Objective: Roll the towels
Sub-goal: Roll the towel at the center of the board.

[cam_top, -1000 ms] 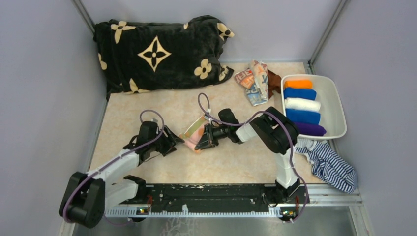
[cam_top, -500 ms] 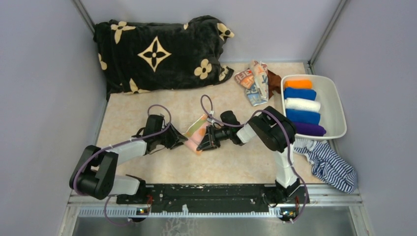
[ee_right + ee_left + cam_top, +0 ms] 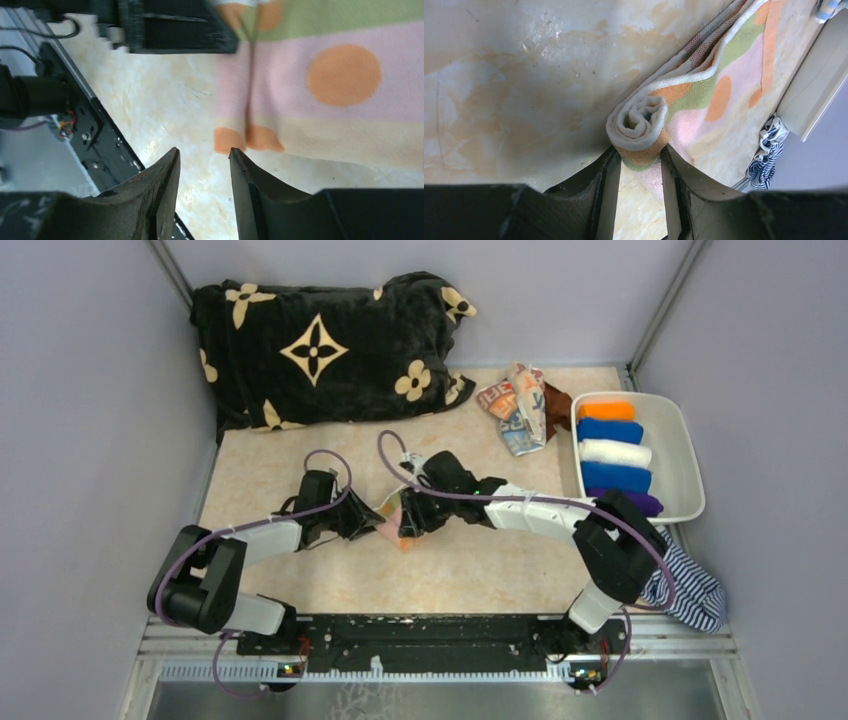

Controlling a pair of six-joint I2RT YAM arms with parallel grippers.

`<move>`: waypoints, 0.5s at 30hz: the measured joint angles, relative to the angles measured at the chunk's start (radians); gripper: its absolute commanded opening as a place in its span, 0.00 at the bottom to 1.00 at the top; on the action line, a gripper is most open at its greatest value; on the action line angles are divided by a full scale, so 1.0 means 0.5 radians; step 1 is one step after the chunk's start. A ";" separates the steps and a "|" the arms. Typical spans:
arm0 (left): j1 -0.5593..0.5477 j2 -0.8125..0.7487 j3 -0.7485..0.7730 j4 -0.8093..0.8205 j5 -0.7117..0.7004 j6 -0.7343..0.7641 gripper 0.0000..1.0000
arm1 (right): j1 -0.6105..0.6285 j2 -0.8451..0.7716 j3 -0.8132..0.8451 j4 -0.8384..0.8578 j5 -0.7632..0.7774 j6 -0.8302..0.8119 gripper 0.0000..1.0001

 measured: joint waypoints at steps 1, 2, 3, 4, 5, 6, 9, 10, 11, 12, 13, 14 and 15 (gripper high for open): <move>0.000 0.001 0.001 0.000 0.000 0.001 0.43 | 0.098 -0.041 0.065 -0.078 0.153 -0.089 0.42; 0.000 0.001 0.002 -0.002 0.000 0.001 0.43 | 0.169 -0.056 0.108 -0.116 0.246 -0.145 0.42; -0.001 0.001 0.002 -0.002 -0.001 0.002 0.43 | 0.246 -0.060 0.154 -0.156 0.354 -0.204 0.42; -0.005 0.001 0.002 -0.002 -0.001 0.002 0.43 | 0.323 -0.059 0.197 -0.185 0.466 -0.260 0.42; -0.008 0.001 0.002 -0.002 -0.001 0.002 0.43 | 0.401 -0.054 0.227 -0.220 0.591 -0.316 0.42; -0.010 0.001 0.003 -0.002 -0.001 0.002 0.43 | 0.456 -0.048 0.246 -0.246 0.683 -0.356 0.42; -0.015 0.000 0.005 -0.006 -0.005 0.004 0.44 | 0.581 0.029 0.301 -0.299 0.936 -0.456 0.42; -0.018 0.000 0.006 -0.007 -0.007 0.007 0.44 | 0.600 0.068 0.315 -0.301 0.993 -0.481 0.42; -0.019 -0.001 0.006 -0.008 -0.008 0.009 0.44 | 0.618 0.121 0.331 -0.309 1.057 -0.504 0.42; -0.019 -0.002 0.006 -0.008 -0.010 0.010 0.44 | 0.627 0.158 0.339 -0.317 1.099 -0.519 0.42; -0.019 -0.003 0.006 -0.009 -0.011 0.010 0.44 | 0.640 0.200 0.342 -0.324 1.145 -0.537 0.42; -0.020 -0.004 0.006 -0.009 -0.011 0.011 0.44 | 0.649 0.239 0.343 -0.340 1.186 -0.554 0.42; -0.022 -0.004 0.007 -0.009 -0.012 0.012 0.44 | 0.652 0.266 0.343 -0.357 1.217 -0.565 0.42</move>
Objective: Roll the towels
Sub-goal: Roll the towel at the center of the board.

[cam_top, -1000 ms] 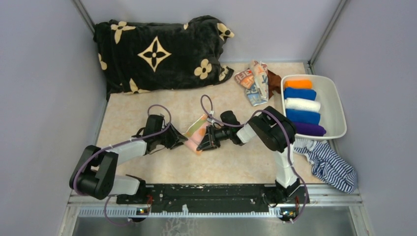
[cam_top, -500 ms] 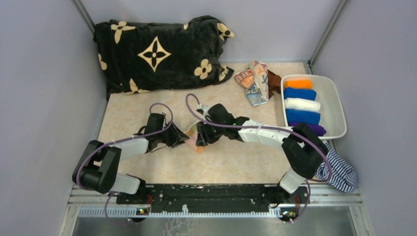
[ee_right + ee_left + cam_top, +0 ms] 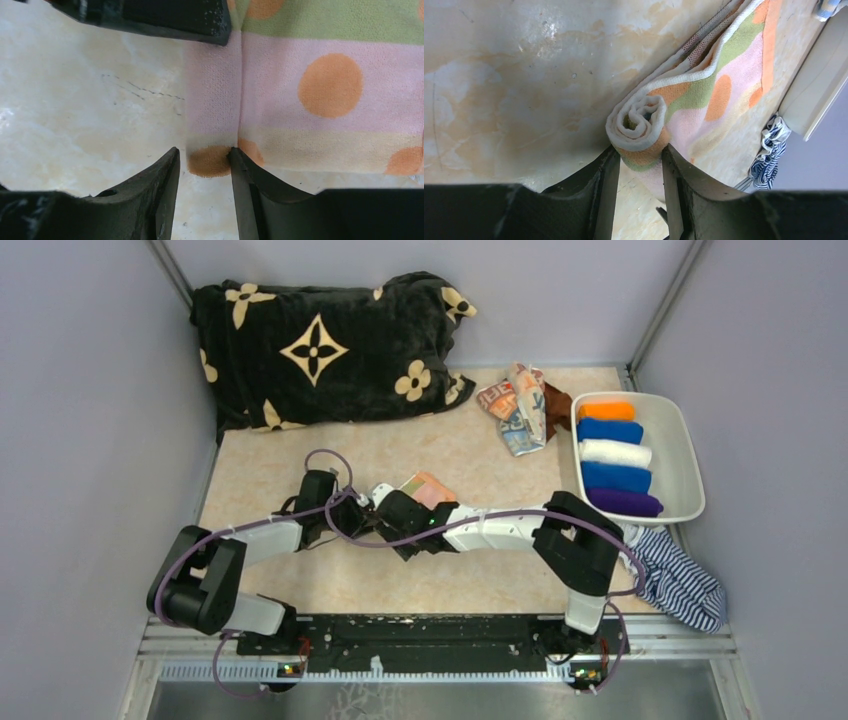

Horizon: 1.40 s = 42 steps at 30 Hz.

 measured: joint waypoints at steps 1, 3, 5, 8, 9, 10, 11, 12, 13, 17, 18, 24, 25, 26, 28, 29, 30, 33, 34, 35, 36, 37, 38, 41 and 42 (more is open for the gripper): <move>-0.001 -0.001 0.000 0.000 -0.001 0.002 0.44 | 0.002 0.017 0.000 -0.008 0.023 -0.008 0.42; -0.002 -0.002 0.002 -0.002 -0.002 0.004 0.45 | 0.011 0.047 0.011 -0.018 0.072 -0.027 0.42; -0.009 -0.005 0.003 -0.005 -0.011 0.005 0.46 | 0.021 0.069 0.024 -0.027 0.100 -0.040 0.41; -0.014 -0.008 0.009 -0.014 -0.021 0.006 0.47 | 0.037 0.117 0.050 -0.040 0.131 -0.048 0.39; -0.019 -0.010 0.010 -0.016 -0.024 0.008 0.47 | 0.044 0.137 0.056 -0.045 0.143 -0.053 0.37; -0.023 -0.013 0.011 -0.017 -0.030 0.012 0.48 | 0.051 0.156 0.060 -0.046 0.159 -0.059 0.35; -0.024 -0.016 0.011 -0.017 -0.034 0.016 0.49 | 0.063 0.172 0.064 -0.044 0.185 -0.061 0.33; -0.027 -0.018 0.011 -0.017 -0.038 0.018 0.51 | 0.070 0.182 0.068 -0.040 0.204 -0.062 0.29; -0.033 -0.023 0.011 -0.017 -0.040 0.020 0.52 | 0.081 0.190 0.079 -0.047 0.222 -0.060 0.26; -0.043 -0.050 0.011 -0.028 -0.048 0.027 0.59 | 0.103 0.205 0.091 -0.041 0.254 -0.051 0.09; -0.043 -0.068 0.010 -0.046 -0.052 0.031 0.62 | 0.101 0.204 0.089 -0.032 0.243 -0.049 0.07; -0.043 -0.365 -0.050 -0.256 -0.142 0.056 0.71 | -0.014 0.094 -0.080 0.208 -0.217 0.060 0.05; -0.043 -0.447 -0.069 -0.293 -0.161 0.062 0.72 | -0.054 0.066 -0.131 0.259 -0.330 0.092 0.05; -0.043 -0.529 -0.084 -0.330 -0.175 0.066 0.73 | -0.113 0.037 -0.197 0.334 -0.492 0.142 0.05; -0.040 -0.664 -0.104 -0.383 -0.202 0.072 0.73 | -0.237 0.008 -0.303 0.471 -0.771 0.243 0.05; -0.039 -0.719 -0.114 -0.402 -0.208 0.072 0.73 | -0.298 0.006 -0.343 0.539 -0.897 0.298 0.05; -0.037 -0.773 -0.130 -0.415 -0.211 0.072 0.73 | -0.350 0.006 -0.381 0.607 -1.012 0.350 0.05; -0.034 -0.901 -0.192 -0.439 -0.210 0.066 0.74 | -0.521 0.013 -0.525 0.870 -1.396 0.569 0.05; -0.034 -0.932 -0.219 -0.439 -0.209 0.060 0.74 | -0.568 0.024 -0.565 0.968 -1.502 0.648 0.04; -0.034 -0.952 -0.245 -0.436 -0.206 0.051 0.74 | -0.606 0.047 -0.600 1.068 -1.603 0.726 0.04; -0.034 -0.962 -0.268 -0.434 -0.200 0.042 0.73 | -0.639 0.081 -0.627 1.176 -1.702 0.816 0.04; -0.034 -0.961 -0.287 -0.430 -0.192 0.033 0.73 | -0.662 0.120 -0.649 1.281 -1.785 0.902 0.04; -0.034 -0.954 -0.304 -0.417 -0.179 0.027 0.73 | -0.680 0.157 -0.665 1.371 -1.850 0.980 0.04; -0.034 -0.880 -0.326 -0.343 -0.132 0.010 0.71 | -0.734 0.309 -0.715 1.705 -2.049 1.248 0.04; -0.034 -0.833 -0.326 -0.307 -0.118 0.008 0.69 | -0.748 0.362 -0.732 1.819 -2.101 1.335 0.04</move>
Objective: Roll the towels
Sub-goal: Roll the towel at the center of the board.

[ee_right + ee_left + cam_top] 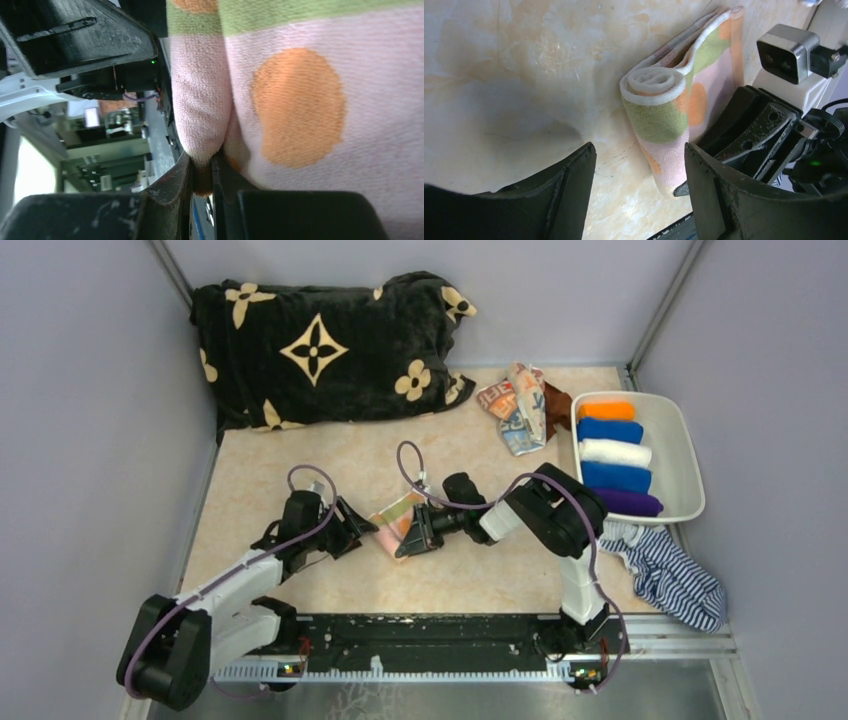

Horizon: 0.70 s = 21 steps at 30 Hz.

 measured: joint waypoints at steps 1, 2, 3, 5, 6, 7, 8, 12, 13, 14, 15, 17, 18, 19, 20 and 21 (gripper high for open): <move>0.000 0.055 0.001 0.040 0.014 -0.005 0.67 | -0.010 0.040 -0.011 0.082 -0.034 0.064 0.04; 0.000 0.110 0.004 0.069 0.027 -0.008 0.65 | -0.021 0.083 -0.022 0.159 -0.063 0.130 0.05; 0.000 0.175 0.009 0.100 0.040 -0.010 0.63 | -0.031 0.115 -0.031 0.221 -0.087 0.185 0.07; 0.005 0.307 0.040 0.167 0.078 -0.024 0.56 | -0.047 0.159 -0.050 0.315 -0.117 0.266 0.11; 0.004 0.366 0.063 0.201 0.089 -0.022 0.54 | -0.051 0.166 -0.053 0.329 -0.121 0.288 0.14; 0.004 0.422 0.080 0.230 0.096 -0.022 0.51 | -0.053 0.166 -0.059 0.335 -0.120 0.293 0.18; 0.004 0.478 0.098 0.255 0.112 -0.022 0.50 | -0.055 0.163 -0.060 0.333 -0.119 0.291 0.23; 0.004 0.602 0.121 0.354 0.162 -0.026 0.48 | -0.055 0.076 -0.057 0.092 -0.042 0.146 0.37; 0.004 0.614 0.123 0.369 0.165 -0.026 0.48 | -0.055 0.021 -0.056 -0.003 -0.012 0.089 0.39; 0.004 0.625 0.124 0.379 0.168 -0.026 0.48 | -0.055 -0.041 -0.052 -0.111 0.026 0.021 0.41; 0.004 0.632 0.124 0.390 0.171 -0.026 0.48 | -0.054 -0.109 -0.041 -0.233 0.071 -0.050 0.43; 0.004 0.645 0.127 0.405 0.171 -0.026 0.48 | -0.051 -0.238 -0.003 -0.487 0.195 -0.201 0.45; 0.004 0.650 0.128 0.410 0.171 -0.026 0.48 | -0.039 -0.311 0.024 -0.629 0.282 -0.286 0.45; 0.004 0.653 0.129 0.412 0.171 -0.026 0.48 | -0.026 -0.378 0.050 -0.766 0.375 -0.371 0.46; 0.004 0.656 0.130 0.414 0.171 -0.026 0.48 | -0.008 -0.440 0.076 -0.888 0.465 -0.444 0.46; 0.004 0.661 0.133 0.416 0.171 -0.026 0.49 | 0.030 -0.517 0.111 -1.036 0.598 -0.529 0.46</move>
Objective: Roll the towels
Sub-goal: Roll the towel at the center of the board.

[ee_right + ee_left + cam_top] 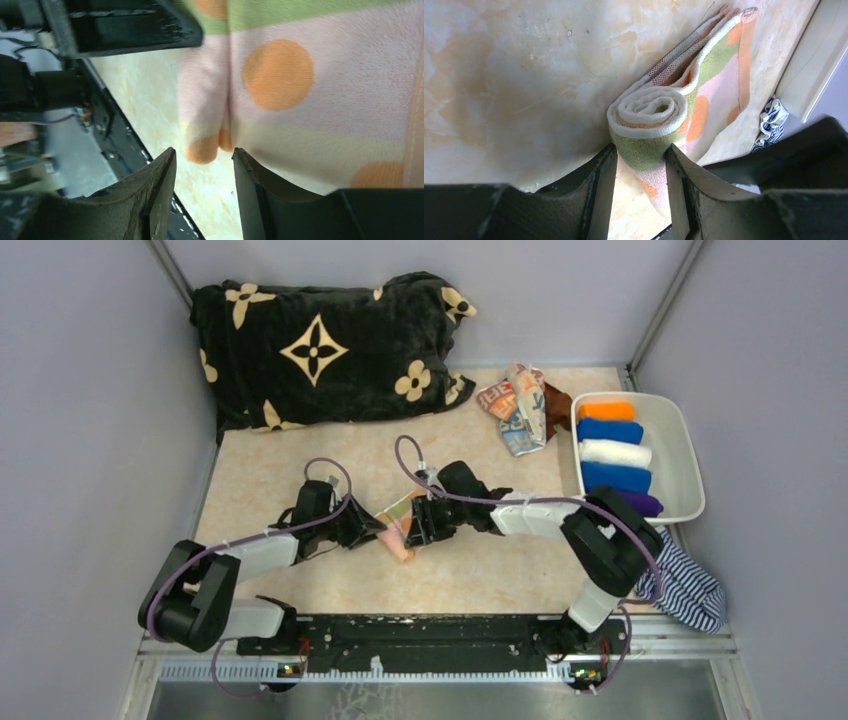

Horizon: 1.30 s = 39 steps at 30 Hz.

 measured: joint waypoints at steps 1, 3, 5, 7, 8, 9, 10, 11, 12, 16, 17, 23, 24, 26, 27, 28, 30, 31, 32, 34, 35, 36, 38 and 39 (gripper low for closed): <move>-0.001 0.005 0.002 0.004 0.001 0.000 0.49 | 0.052 -0.069 0.041 -0.125 0.131 -0.072 0.46; -0.001 0.014 0.009 0.008 0.001 0.000 0.49 | 0.253 -0.205 0.185 -0.396 0.518 -0.252 0.46; -0.001 0.021 0.013 0.013 0.001 -0.001 0.49 | 0.351 -0.239 0.242 -0.472 0.669 -0.316 0.46; -0.002 0.021 0.013 0.014 0.001 -0.002 0.49 | 0.494 -0.256 0.318 -0.556 0.920 -0.402 0.46; -0.002 0.021 0.013 0.014 0.001 -0.002 0.50 | 0.564 -0.256 0.348 -0.589 1.038 -0.440 0.46; -0.002 0.021 0.013 0.014 0.000 -0.002 0.50 | 0.632 -0.252 0.372 -0.623 1.159 -0.475 0.46; -0.003 0.021 0.014 0.014 0.000 -0.002 0.50 | 0.688 -0.243 0.397 -0.659 1.260 -0.502 0.46; -0.003 0.020 0.014 0.014 0.000 -0.002 0.50 | 0.741 -0.217 0.428 -0.699 1.363 -0.534 0.46; -0.005 0.020 0.014 0.014 -0.001 -0.003 0.50 | 0.777 -0.185 0.458 -0.721 1.435 -0.550 0.45; -0.007 0.020 0.016 0.012 -0.002 -0.003 0.50 | 0.876 0.020 0.560 -0.758 1.680 -0.619 0.45; -0.007 0.020 0.016 0.012 -0.003 -0.003 0.50 | 0.890 0.065 0.565 -0.770 1.728 -0.631 0.45; -0.013 0.020 0.016 0.013 -0.006 -0.005 0.51 | 0.923 0.226 0.566 -0.797 1.863 -0.688 0.43; -0.014 0.020 0.016 0.014 -0.006 -0.005 0.51 | 0.927 0.251 0.567 -0.795 1.879 -0.693 0.42; -0.014 0.020 0.016 0.014 -0.008 -0.007 0.51 | 0.935 0.273 0.589 -0.786 1.903 -0.705 0.41; -0.014 0.019 0.016 0.015 -0.008 -0.008 0.51 | 0.937 0.282 0.594 -0.780 1.911 -0.707 0.41; -0.014 0.019 0.016 0.015 -0.008 -0.008 0.51 | 0.938 0.288 0.603 -0.787 1.919 -0.709 0.41; -0.014 0.019 0.016 0.015 -0.008 -0.011 0.51 | 0.938 0.294 0.614 -0.796 1.926 -0.710 0.44; -0.014 0.019 0.016 0.015 -0.008 -0.011 0.51 | 0.938 0.294 0.617 -0.800 1.930 -0.710 0.45; -0.014 0.019 0.016 0.015 -0.009 -0.011 0.51 | 0.938 0.294 0.617 -0.807 1.933 -0.710 0.45; -0.014 0.019 0.016 0.016 -0.009 -0.011 0.51 | 0.938 0.290 0.619 -0.816 1.938 -0.724 0.47; -0.014 0.020 0.016 0.015 -0.009 -0.011 0.51 | 0.938 0.282 0.619 -0.832 1.939 -0.730 0.47; -0.014 0.020 0.016 0.016 -0.010 -0.011 0.51 | 0.938 0.272 0.619 -0.844 1.942 -0.739 0.48; -0.016 0.020 0.016 0.016 -0.010 -0.011 0.51 | 0.942 0.234 0.626 -0.887 1.955 -0.761 0.48; -0.016 0.020 0.016 0.017 -0.010 -0.011 0.51 | 0.943 0.220 0.635 -0.898 1.958 -0.769 0.48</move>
